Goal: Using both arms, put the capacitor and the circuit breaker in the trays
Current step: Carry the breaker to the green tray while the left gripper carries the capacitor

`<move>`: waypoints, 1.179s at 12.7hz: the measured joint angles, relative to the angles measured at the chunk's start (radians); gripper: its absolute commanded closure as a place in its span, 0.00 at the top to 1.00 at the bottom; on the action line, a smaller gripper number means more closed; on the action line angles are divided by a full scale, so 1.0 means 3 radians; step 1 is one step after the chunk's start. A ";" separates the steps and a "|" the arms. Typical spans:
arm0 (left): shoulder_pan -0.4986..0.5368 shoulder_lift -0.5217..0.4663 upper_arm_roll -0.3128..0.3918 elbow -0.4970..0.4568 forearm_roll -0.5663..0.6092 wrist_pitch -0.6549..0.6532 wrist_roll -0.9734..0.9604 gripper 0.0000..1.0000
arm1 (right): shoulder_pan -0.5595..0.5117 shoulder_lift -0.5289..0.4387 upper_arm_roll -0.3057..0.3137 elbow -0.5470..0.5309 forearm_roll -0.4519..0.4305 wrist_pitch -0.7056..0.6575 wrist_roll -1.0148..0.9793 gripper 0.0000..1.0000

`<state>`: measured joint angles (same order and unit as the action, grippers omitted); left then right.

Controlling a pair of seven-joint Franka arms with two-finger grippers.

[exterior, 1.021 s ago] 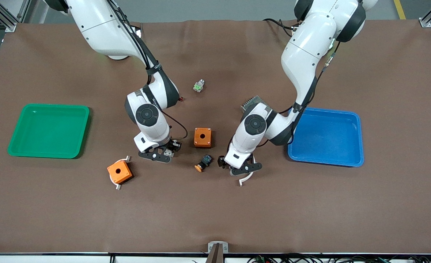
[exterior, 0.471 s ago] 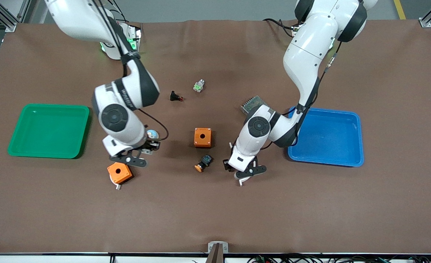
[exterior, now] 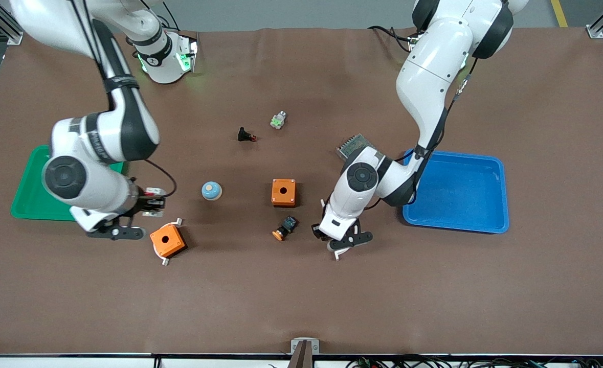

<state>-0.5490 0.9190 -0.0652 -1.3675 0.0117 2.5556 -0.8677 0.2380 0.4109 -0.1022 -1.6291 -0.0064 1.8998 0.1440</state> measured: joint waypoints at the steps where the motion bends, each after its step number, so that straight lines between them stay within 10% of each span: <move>1: 0.0008 -0.0005 0.0002 0.0025 -0.0001 0.0013 -0.0032 0.00 | -0.0131 -0.0004 -0.0003 -0.0002 -0.0001 0.0000 -0.0245 0.07; 8: 0.0574 -0.0657 -0.0054 -0.0015 -0.0014 -0.1074 0.0590 0.00 | -0.0900 -0.0007 -0.0007 -0.0018 -0.0002 0.0030 -0.1686 0.07; 15: 0.1998 -0.1457 -0.0463 -0.1272 -0.0016 -0.1300 0.2498 0.01 | -0.1510 -0.0005 -0.0007 -0.0254 -0.0003 0.0365 -0.3127 0.07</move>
<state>0.0503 0.4819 -0.2042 -1.7490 0.0068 2.1655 -0.1182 -0.2151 0.4094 -0.1044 -1.7054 -0.0072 2.0092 -0.7941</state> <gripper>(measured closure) 0.656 0.599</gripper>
